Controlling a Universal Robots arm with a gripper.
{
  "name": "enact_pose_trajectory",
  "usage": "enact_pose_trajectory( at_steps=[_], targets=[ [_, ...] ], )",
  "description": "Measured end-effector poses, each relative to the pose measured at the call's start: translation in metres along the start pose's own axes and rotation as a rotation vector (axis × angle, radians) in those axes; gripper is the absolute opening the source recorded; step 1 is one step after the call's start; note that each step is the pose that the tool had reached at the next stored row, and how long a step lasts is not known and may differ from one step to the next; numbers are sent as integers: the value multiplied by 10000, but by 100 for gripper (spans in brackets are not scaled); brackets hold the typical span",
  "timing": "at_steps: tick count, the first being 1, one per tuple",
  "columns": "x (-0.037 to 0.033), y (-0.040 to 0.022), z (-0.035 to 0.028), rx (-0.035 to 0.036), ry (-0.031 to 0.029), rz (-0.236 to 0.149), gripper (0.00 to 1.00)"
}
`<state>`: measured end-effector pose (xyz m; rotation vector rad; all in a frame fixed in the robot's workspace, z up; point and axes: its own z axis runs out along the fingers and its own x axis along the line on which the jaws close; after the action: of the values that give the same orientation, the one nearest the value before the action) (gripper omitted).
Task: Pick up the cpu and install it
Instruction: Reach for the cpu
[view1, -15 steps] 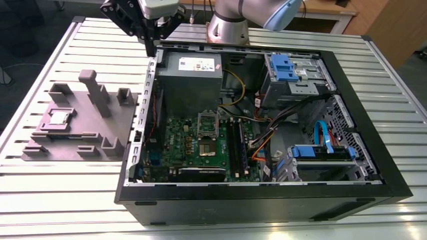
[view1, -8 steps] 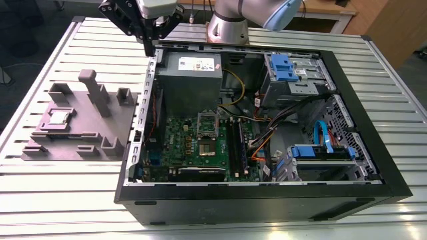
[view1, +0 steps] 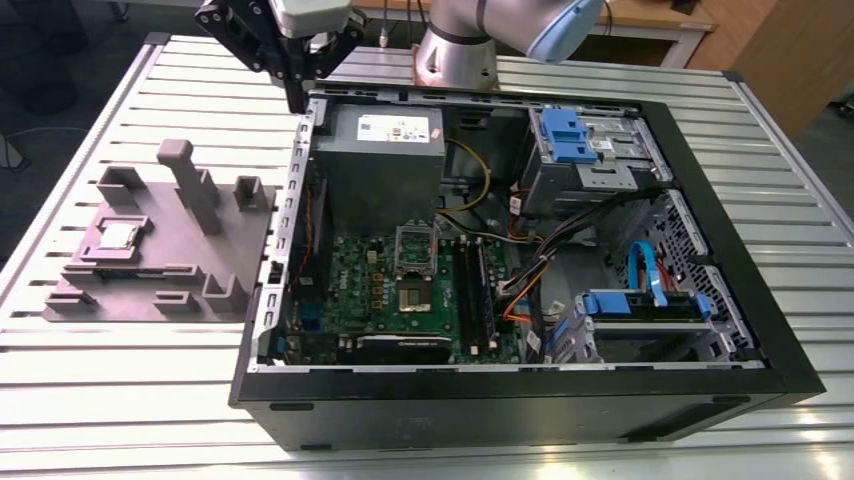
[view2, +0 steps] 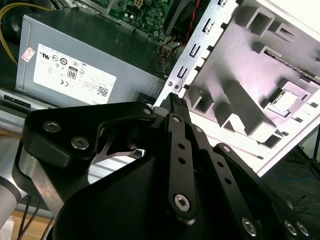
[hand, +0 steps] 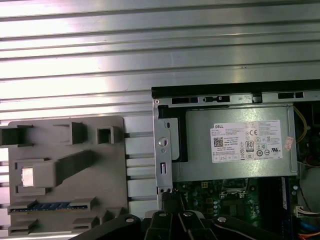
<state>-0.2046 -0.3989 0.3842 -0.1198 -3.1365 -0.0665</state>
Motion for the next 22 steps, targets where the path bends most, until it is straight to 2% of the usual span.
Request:
enact_pose_trajectory(
  at_steps=[22],
  targets=[
    [50, -4, 1, 0, 0, 1, 10]
  ],
)
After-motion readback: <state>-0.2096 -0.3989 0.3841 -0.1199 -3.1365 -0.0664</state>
